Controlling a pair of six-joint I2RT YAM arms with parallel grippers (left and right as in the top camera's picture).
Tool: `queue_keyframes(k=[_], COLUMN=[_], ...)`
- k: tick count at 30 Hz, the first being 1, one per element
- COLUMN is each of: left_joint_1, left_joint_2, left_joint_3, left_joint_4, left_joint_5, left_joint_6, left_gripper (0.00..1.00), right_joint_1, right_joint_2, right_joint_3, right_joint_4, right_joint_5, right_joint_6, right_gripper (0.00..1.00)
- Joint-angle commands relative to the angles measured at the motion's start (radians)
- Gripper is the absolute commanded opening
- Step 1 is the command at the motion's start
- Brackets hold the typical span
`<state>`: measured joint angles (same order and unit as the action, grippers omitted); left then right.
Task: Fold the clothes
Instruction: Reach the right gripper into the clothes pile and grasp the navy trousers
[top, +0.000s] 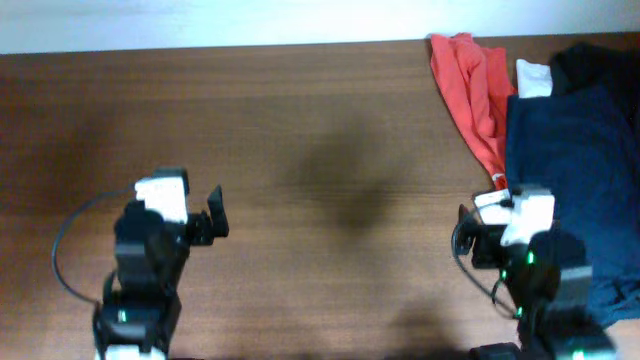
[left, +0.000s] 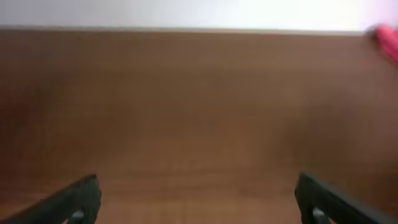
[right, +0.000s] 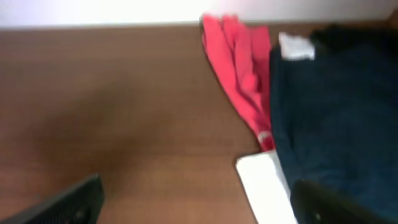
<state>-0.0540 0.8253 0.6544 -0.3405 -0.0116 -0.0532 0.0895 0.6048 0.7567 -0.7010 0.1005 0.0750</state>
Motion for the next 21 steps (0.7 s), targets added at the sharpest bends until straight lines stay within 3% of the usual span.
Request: queue_keyframes(k=[1,4,9,13,15,21], left_joint_1=[-0.002,-0.002,-0.002,-0.002,-0.002,-0.002], left_joint_2=[0.197,0.317,0.33,0.332,0.334,0.334], left_joint_3=[0.174,0.254,0.254,0.254,0.253,0.253], left_joint_4=[-0.061,-0.102,-0.066,-0.041,-0.038,-0.038], left_joint_5=[0.083,0.155,0.154,0.153,0.154,0.154], left_joint_6=[-0.01,-0.01,-0.01,-0.01,-0.01,-0.01], left_gripper=[0.99,0.99,0.99,0.99,0.99,0.99], right_joint_1=[-0.006,-0.006,-0.033,-0.161,-0.205,-0.261], right_joint_2=[0.17,0.335,0.58,0.904,1.045,1.279], right_joint_3=[0.16,0.269,0.286,0.407,0.479,0.514], right_joint_4=[-0.06,-0.095,0.093,0.214,0.259,0.427], right_joint_5=[0.035,-0.035,0.357,0.298,0.289,0.205], right_joint_6=[0.005,0.0,-0.014,-0.014,-0.013,-0.014], right_gripper=[0.99,0.99,1.0,0.99,0.93,0.81])
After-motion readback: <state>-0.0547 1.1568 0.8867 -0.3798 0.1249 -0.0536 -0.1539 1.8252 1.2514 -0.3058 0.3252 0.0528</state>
